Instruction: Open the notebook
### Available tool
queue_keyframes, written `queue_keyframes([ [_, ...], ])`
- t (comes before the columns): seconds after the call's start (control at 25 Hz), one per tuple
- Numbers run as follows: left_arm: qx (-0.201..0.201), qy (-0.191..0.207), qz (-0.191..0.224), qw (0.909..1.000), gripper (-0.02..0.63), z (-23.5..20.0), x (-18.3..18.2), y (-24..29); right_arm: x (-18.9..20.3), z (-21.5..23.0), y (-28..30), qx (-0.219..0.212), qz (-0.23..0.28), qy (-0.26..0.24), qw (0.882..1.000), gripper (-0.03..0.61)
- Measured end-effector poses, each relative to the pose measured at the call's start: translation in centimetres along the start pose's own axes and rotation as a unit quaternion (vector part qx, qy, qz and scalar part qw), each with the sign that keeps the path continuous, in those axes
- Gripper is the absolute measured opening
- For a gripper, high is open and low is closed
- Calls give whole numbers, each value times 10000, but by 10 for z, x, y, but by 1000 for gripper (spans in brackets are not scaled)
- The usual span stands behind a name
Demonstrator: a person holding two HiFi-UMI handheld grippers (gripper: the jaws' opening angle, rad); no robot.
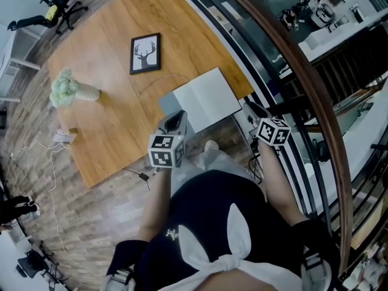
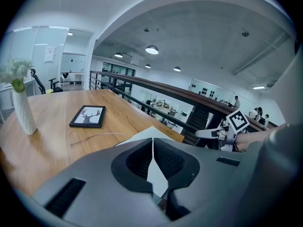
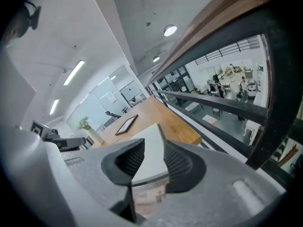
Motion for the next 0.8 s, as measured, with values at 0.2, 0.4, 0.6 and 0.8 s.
queue_keyframes([
  [0.2, 177, 0, 190, 9997, 25, 10, -9, 1, -14, -40, -2, -304, 346, -509, 9976, 81],
  [0.4, 379, 28, 329, 9987, 25, 23, -20, 3, -30, -80, 0, -422, 568, -1300, 9890, -2],
  [0.6, 600, 151, 449, 9971, 25, 36, -26, 3, -40, -110, -1, -761, 679, -1773, 9789, -2],
  [0.8, 761, 237, 514, 9955, 25, 46, -35, -1, -45, -126, -4, -907, 724, -1918, 9745, -3],
])
Point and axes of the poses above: the fingertips, and each gripper's own axes: y forward along the fingers, z to its right, x out of its underside, the point moved 10 cm from there along -y, backward along the fingers, and after that the axes turned 8 degrees about -x, right-handed, at the moved point
